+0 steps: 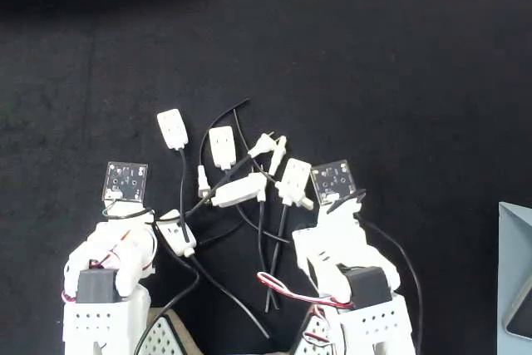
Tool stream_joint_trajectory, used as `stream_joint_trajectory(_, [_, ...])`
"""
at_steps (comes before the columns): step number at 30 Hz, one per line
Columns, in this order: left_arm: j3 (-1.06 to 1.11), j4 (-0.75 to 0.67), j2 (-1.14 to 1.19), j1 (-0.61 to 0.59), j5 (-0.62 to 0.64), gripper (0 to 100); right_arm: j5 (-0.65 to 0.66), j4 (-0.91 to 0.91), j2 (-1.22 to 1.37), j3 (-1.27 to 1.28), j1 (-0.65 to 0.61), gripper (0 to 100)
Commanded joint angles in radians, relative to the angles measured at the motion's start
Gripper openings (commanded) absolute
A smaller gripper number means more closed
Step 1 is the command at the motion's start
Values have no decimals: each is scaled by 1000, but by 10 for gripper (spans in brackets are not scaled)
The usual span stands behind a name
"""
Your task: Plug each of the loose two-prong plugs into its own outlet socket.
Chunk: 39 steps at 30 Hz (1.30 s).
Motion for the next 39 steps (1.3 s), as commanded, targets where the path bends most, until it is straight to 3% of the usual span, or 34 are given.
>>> stream_joint_trajectory(1, [16, 5, -12, 7, 8, 30, -5, 3, -81, -2, 11, 17])
stream_joint_trajectory(17, [15, 5, -12, -1, 5, 32, -6, 3, -81, -2, -54, 17])
stream_joint_trajectory(24, [-94, -12, -14, -171, 11, 33, -5, 3, -81, -5, -48, 18])
stream_joint_trajectory(28, [-94, -110, -14, -240, 11, 30, -2, 8, -81, -28, -41, 18])
stream_joint_trajectory(30, [-94, -140, -14, -259, 11, 30, 58, 0, -81, -50, 21, 18])
stream_joint_trajectory(35, [-94, -141, -14, -320, 3, 30, 404, -219, -76, -84, 209, 18])
stream_joint_trajectory(39, [-94, -141, -14, -415, 3, 32, 623, -295, -71, -120, 244, 18])
